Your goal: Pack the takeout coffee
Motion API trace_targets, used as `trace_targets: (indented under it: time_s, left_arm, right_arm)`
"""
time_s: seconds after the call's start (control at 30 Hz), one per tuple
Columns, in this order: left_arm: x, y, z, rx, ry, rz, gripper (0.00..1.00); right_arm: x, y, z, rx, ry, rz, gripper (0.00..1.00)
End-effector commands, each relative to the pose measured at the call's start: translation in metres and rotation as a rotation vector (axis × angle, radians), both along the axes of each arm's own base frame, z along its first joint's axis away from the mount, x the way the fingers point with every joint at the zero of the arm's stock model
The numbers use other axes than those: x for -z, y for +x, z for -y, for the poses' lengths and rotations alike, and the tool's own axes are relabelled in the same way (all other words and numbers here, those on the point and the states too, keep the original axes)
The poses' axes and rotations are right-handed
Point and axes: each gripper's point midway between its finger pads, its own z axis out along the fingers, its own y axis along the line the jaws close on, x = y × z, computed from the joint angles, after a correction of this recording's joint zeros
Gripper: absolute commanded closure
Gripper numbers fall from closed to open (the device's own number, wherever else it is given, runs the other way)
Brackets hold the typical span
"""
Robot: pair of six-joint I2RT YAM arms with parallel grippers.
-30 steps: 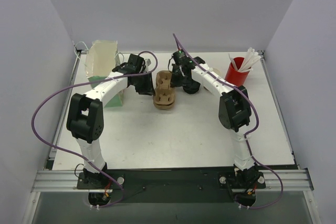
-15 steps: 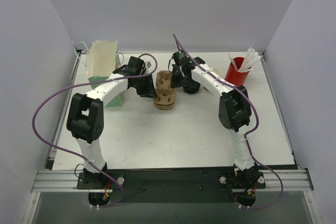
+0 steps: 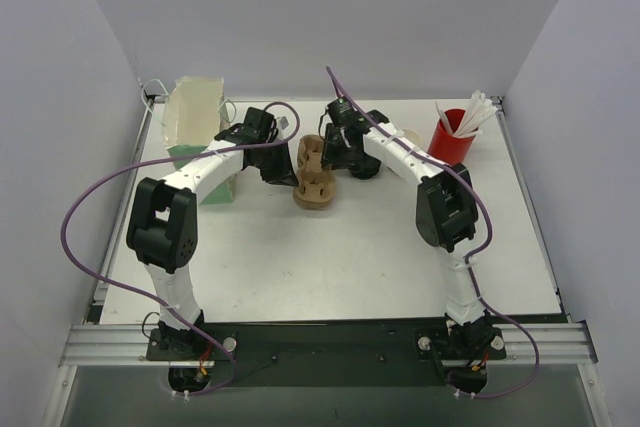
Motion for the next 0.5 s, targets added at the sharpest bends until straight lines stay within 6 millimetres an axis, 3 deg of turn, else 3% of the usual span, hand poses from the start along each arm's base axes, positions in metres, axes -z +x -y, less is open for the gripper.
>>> trace_targets:
  time_s: [0.0,0.47]
  left_arm:
    - [-0.037,0.011,0.007,0.010,-0.064,0.098,0.88]
    - [-0.037,0.013,0.007,0.008,-0.058,0.099,0.96]
  right_arm:
    - [-0.029,-0.006,0.007,-0.006,-0.022,0.050,0.73]
    - [-0.026,-0.026,0.013,-0.019,-0.031,0.021,0.74]
